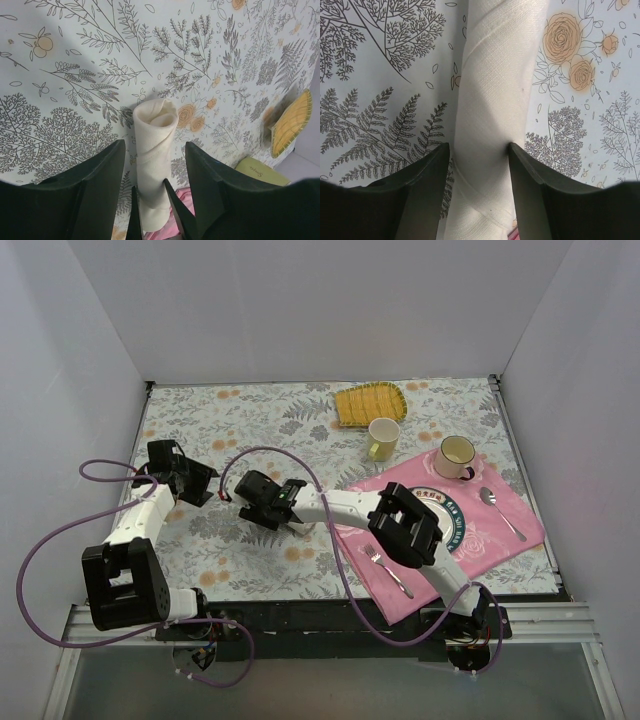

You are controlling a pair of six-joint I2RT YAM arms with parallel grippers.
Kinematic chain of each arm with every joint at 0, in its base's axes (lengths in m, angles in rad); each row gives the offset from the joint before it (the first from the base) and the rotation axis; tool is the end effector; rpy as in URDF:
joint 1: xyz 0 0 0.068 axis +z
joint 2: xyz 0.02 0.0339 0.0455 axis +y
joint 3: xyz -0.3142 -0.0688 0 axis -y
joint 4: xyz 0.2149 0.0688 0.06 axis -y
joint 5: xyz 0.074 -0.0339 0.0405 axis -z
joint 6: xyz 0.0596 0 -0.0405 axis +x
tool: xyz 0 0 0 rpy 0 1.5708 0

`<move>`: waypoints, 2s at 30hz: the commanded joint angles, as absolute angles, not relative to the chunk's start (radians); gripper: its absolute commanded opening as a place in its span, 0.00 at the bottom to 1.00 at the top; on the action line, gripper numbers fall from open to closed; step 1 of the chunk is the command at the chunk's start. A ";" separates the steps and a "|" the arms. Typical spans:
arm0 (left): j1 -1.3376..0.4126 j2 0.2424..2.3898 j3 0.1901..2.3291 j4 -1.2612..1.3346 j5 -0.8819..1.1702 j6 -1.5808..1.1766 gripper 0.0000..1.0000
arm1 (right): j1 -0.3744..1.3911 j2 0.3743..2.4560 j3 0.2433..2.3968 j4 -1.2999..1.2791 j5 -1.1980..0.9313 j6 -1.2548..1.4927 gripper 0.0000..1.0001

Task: Fold the napkin, place the utensils inside, and roll it up
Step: Roll the napkin with the utensil

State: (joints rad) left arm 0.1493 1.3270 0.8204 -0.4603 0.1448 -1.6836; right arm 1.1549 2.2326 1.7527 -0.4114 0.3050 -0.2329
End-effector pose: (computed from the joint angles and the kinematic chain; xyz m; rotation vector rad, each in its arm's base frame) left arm 0.2353 0.0267 0.2571 -2.1147 1.6994 -0.7280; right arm 0.2239 0.4626 0.2136 -1.4370 1.9315 0.0471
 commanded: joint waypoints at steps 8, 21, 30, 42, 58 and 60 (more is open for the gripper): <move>0.163 1.287 0.804 -0.465 0.137 -1.678 0.51 | 1.172 2.281 1.723 -0.318 0.456 -0.259 0.36; 0.172 1.282 0.793 -0.460 0.147 -1.666 0.51 | 1.158 2.276 1.766 -0.308 0.439 -0.233 0.05; 0.172 1.279 0.781 -0.448 0.179 -1.660 0.51 | 1.060 2.241 1.865 -0.406 0.186 -0.092 0.01; 0.172 1.285 0.761 -0.356 0.357 -1.600 0.50 | 0.870 2.226 1.836 -0.364 -0.300 0.155 0.01; 0.068 1.466 0.776 0.080 0.784 -1.678 0.40 | 0.669 2.260 1.623 0.049 -0.761 0.648 0.01; 0.058 1.491 0.790 0.112 0.796 -1.704 0.37 | 0.661 2.260 1.571 0.190 -0.784 0.777 0.01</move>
State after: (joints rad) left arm 0.0826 1.4654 0.7296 0.0109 0.7383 -1.6615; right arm 0.6659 2.2749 1.6409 -0.0944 -0.6571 0.5232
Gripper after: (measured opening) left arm 0.392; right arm 0.243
